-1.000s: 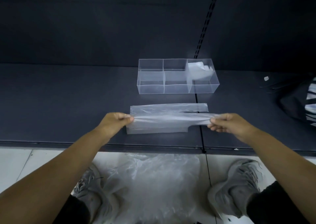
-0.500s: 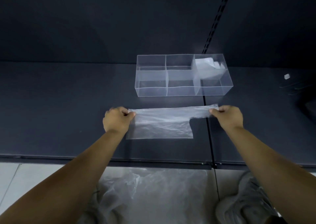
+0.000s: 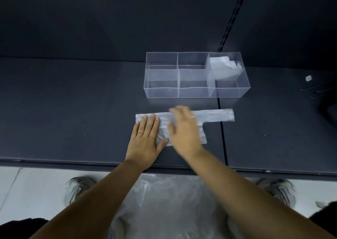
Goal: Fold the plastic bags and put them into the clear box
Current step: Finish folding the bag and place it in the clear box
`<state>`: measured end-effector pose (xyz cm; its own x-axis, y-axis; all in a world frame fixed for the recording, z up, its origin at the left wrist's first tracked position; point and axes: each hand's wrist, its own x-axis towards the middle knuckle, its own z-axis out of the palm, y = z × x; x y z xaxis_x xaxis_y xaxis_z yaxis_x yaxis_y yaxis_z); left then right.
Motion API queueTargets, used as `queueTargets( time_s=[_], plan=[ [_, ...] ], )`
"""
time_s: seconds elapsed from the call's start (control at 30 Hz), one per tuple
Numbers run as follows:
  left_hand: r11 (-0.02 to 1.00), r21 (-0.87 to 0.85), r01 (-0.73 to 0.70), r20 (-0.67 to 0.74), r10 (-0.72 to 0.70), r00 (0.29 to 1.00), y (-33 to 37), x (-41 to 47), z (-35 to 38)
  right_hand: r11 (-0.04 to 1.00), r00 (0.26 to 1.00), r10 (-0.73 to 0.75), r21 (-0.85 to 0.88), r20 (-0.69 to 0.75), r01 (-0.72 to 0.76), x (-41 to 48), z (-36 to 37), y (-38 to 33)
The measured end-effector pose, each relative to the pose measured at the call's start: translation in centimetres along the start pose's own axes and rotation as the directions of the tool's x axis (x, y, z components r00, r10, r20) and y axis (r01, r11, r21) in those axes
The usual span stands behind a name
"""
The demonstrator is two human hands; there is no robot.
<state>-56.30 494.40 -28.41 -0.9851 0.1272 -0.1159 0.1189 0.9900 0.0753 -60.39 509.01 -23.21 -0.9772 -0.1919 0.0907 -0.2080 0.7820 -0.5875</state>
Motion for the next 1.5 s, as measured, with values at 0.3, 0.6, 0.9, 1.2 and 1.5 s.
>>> queueTargets(
  time_s=[0.3,0.6,0.9,1.2,1.5],
  plan=[
    [1.000,-0.003,0.019,0.024,-0.019,1.000,-0.1,0.0,-0.2,0.897,0.958,0.077,-0.438,0.276,0.054,-0.3,1.8,6.4],
    [0.999,0.014,0.040,0.063,-0.041,0.997,-0.2,0.1,-0.6,0.916,0.997,0.060,-0.400,0.054,-0.034,-1.5,-5.5,11.6],
    [0.960,-0.188,-0.206,0.000,0.209,0.978,3.7,-0.7,-1.8,0.977,0.981,-0.014,-0.205,0.196,0.055,-4.5,-4.7,8.7],
    [0.986,-0.150,-0.072,-0.104,0.057,0.993,5.0,-0.3,-1.4,0.989,0.898,0.109,-0.134,0.426,-0.057,-4.0,-7.2,8.4],
    [0.981,-0.173,-0.083,-0.132,0.060,0.989,4.7,-1.3,-1.1,0.980,0.953,0.000,-0.189,0.303,0.060,-4.6,-6.0,7.7]
  ],
)
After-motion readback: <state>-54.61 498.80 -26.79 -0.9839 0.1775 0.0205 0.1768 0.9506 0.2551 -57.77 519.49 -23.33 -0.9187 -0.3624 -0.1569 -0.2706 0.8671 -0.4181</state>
